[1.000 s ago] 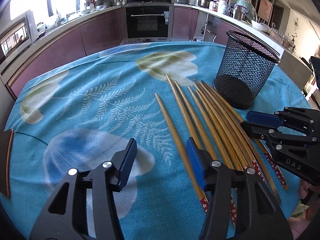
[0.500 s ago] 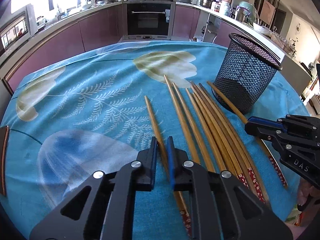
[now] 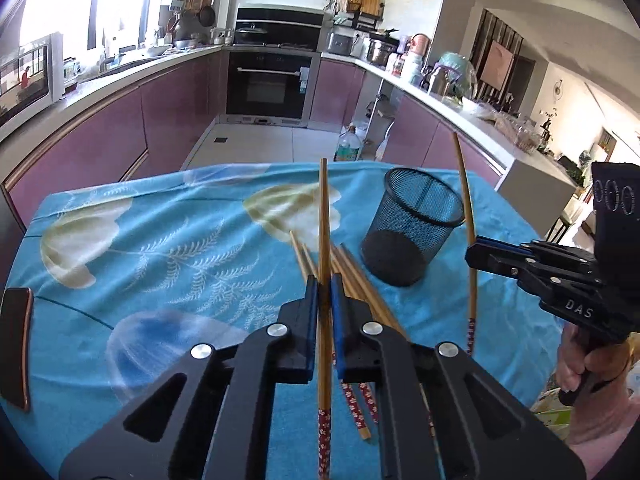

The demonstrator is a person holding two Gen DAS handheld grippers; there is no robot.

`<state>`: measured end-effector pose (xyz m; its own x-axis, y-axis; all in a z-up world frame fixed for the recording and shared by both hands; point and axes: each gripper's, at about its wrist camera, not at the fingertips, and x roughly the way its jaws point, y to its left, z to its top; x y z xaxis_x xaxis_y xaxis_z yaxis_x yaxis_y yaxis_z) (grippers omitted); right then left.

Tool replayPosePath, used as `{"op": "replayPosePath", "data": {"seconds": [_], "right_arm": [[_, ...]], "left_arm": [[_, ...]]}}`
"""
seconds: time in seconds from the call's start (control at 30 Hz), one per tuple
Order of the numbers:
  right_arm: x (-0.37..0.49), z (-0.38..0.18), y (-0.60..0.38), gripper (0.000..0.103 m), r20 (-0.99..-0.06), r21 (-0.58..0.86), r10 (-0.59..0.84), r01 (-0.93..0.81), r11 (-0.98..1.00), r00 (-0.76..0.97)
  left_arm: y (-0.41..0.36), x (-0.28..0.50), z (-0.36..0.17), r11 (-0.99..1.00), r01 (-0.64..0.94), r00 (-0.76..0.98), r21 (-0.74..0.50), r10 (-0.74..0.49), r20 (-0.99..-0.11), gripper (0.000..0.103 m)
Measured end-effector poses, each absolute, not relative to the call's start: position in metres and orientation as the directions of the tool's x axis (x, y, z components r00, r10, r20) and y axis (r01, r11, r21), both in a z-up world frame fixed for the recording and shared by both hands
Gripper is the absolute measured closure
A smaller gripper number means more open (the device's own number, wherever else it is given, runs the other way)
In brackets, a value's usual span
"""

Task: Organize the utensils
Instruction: 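Lift the chopstick with the right tool and lower it into the mesh holder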

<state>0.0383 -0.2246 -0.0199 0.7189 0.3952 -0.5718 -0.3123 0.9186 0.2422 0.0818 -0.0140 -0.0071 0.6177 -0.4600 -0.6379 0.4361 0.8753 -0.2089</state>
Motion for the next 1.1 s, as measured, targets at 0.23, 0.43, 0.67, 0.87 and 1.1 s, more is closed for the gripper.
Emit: {"op": "replayPosePath", "data": {"seconds": [0.23, 0.43, 0.67, 0.87, 1.1], "right_arm": [[0.039, 0.014, -0.239, 0.097, -0.481, 0.253, 0.416, -0.333, 0.909, 0.771], [0.046, 0.046, -0.245, 0.097, -0.417, 0.227, 0.424, -0.360, 0.905, 0.804], [0.059, 0.075, -0.258, 0.097, -0.344, 0.192, 0.384, -0.336, 0.922, 0.857], [0.084, 0.077, -0.271, 0.097, -0.355, 0.187, 0.347, -0.298, 0.936, 0.868], [0.113, 0.037, -0.270, 0.097, -0.493, 0.199, 0.339, -0.275, 0.941, 0.802]], "left_arm": [[-0.010, 0.073, 0.053, 0.811, 0.505, 0.637, -0.296, -0.581, -0.506, 0.096], [-0.018, 0.082, 0.099, 0.782, 0.534, 0.668, -0.322, -0.624, -0.405, 0.096], [-0.049, 0.098, 0.141, 0.763, 0.570, 0.682, -0.305, -0.647, -0.341, 0.096], [-0.085, 0.118, 0.145, 0.770, 0.579, 0.661, -0.268, -0.636, -0.398, 0.096], [-0.121, 0.141, 0.101, 0.791, 0.566, 0.597, -0.231, -0.587, -0.547, 0.096]]}}
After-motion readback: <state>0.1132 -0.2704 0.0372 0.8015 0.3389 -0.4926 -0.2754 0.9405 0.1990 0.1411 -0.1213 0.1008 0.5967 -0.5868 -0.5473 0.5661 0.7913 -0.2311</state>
